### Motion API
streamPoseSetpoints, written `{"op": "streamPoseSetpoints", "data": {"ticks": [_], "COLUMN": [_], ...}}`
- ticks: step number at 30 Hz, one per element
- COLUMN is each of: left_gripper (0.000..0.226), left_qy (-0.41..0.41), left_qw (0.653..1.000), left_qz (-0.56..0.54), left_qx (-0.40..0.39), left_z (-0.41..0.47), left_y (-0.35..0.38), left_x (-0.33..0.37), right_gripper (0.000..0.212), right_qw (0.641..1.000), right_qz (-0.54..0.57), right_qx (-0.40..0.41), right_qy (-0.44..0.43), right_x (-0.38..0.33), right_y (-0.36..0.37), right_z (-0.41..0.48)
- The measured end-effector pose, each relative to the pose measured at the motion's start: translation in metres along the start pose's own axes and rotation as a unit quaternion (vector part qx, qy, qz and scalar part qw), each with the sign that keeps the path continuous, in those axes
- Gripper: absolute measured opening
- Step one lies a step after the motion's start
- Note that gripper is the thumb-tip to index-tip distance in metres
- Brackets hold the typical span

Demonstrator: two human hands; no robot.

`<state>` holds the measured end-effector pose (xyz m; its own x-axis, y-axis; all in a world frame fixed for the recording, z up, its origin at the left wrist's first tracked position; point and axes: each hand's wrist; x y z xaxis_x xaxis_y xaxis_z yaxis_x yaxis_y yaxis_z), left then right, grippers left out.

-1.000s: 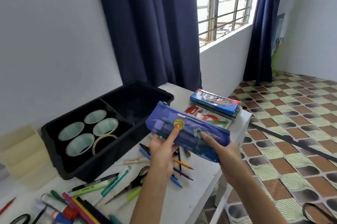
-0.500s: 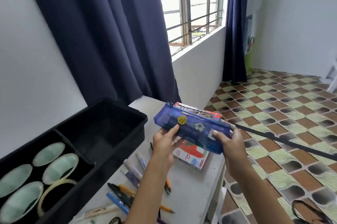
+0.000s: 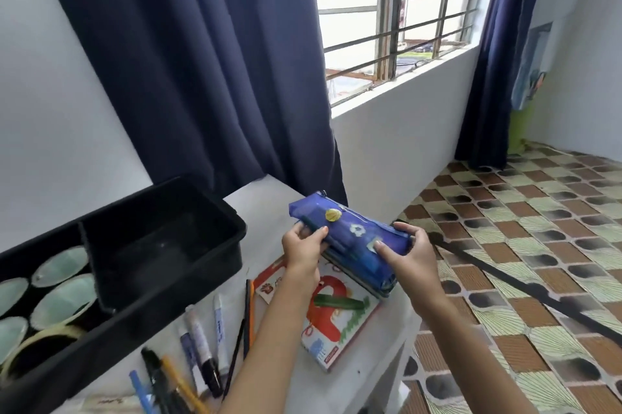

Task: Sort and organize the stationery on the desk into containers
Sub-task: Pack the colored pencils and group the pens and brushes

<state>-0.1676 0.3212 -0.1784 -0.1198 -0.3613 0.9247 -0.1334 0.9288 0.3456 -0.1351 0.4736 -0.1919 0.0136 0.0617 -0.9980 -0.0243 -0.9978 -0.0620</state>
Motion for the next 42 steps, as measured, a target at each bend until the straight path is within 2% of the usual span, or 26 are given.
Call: {"op": "streamPoseSetpoints", "data": {"ticks": [5, 8, 11, 15, 21, 27, 29, 32, 38, 42], "left_gripper": [0.024, 0.039, 0.035, 0.037, 0.023, 0.015, 0.017, 0.015, 0.015, 0.017], "left_qy": [-0.005, -0.015, -0.015, -0.026, -0.035, 0.031, 0.048, 0.075, 0.116, 0.133], "left_qw": [0.992, 0.989, 0.99, 0.99, 0.985, 0.975, 0.97, 0.958, 0.928, 0.902], "left_qz": [0.096, 0.11, 0.093, 0.076, 0.067, 0.06, 0.059, 0.053, 0.03, 0.027], "left_qx": [0.084, 0.096, 0.109, 0.12, 0.154, 0.212, 0.23, 0.271, 0.353, 0.41], "left_z": [0.003, -0.002, -0.011, -0.028, -0.055, -0.091, -0.11, -0.14, -0.208, -0.255], "left_y": [0.001, 0.007, 0.015, 0.021, 0.01, -0.023, -0.036, -0.064, -0.115, -0.152], "left_x": [-0.011, -0.011, -0.012, -0.015, -0.019, -0.013, -0.008, -0.003, 0.002, 0.005], "right_gripper": [0.034, 0.03, 0.026, 0.02, 0.015, 0.014, 0.013, 0.015, 0.014, 0.015], "right_qw": [0.987, 0.957, 0.93, 0.906, 0.897, 0.898, 0.897, 0.901, 0.905, 0.879], "right_qz": [-0.162, -0.291, -0.359, -0.385, -0.358, -0.338, -0.328, -0.247, -0.098, -0.069], "right_qx": [-0.005, -0.004, -0.001, -0.002, -0.032, -0.095, -0.129, -0.226, -0.387, -0.455], "right_qy": [-0.011, -0.024, -0.077, -0.175, -0.257, -0.267, -0.265, -0.276, -0.149, -0.125], "right_x": [0.008, 0.01, 0.008, 0.004, 0.001, 0.002, 0.003, 0.005, 0.001, 0.002], "right_y": [-0.006, -0.009, -0.007, 0.001, 0.028, 0.066, 0.083, 0.113, 0.172, 0.205], "right_z": [0.013, 0.015, 0.012, 0.008, -0.002, -0.022, -0.033, -0.059, -0.128, -0.172]}}
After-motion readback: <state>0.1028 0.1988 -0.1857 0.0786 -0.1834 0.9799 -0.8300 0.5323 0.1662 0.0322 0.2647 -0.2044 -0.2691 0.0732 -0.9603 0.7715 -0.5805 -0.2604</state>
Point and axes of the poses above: each hand's wrist, its own z-axis towards the middle knuckle, its own y-axis out of the palm, x = y × z, and after that the axes turned 15 degrees about -x, right-handed
